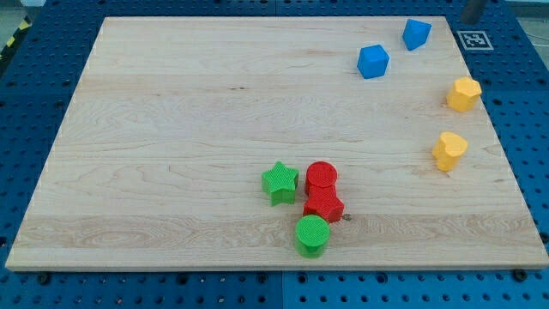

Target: Move the arm to the bottom of the yellow heart

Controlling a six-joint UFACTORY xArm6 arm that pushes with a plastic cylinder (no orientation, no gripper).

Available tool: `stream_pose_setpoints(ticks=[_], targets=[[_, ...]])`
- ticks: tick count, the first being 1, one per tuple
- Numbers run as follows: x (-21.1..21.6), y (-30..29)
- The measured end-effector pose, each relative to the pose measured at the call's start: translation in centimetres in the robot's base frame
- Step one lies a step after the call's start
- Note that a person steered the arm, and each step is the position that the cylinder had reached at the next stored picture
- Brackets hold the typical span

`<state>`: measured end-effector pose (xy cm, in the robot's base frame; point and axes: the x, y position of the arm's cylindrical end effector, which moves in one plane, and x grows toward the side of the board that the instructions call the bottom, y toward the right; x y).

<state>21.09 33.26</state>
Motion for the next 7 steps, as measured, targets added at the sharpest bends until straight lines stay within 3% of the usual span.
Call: stream_pose_setpoints(ticks=[2, 5, 7], targets=[[4.0, 1.3], [13.2, 1.2], [15.3, -3.1]])
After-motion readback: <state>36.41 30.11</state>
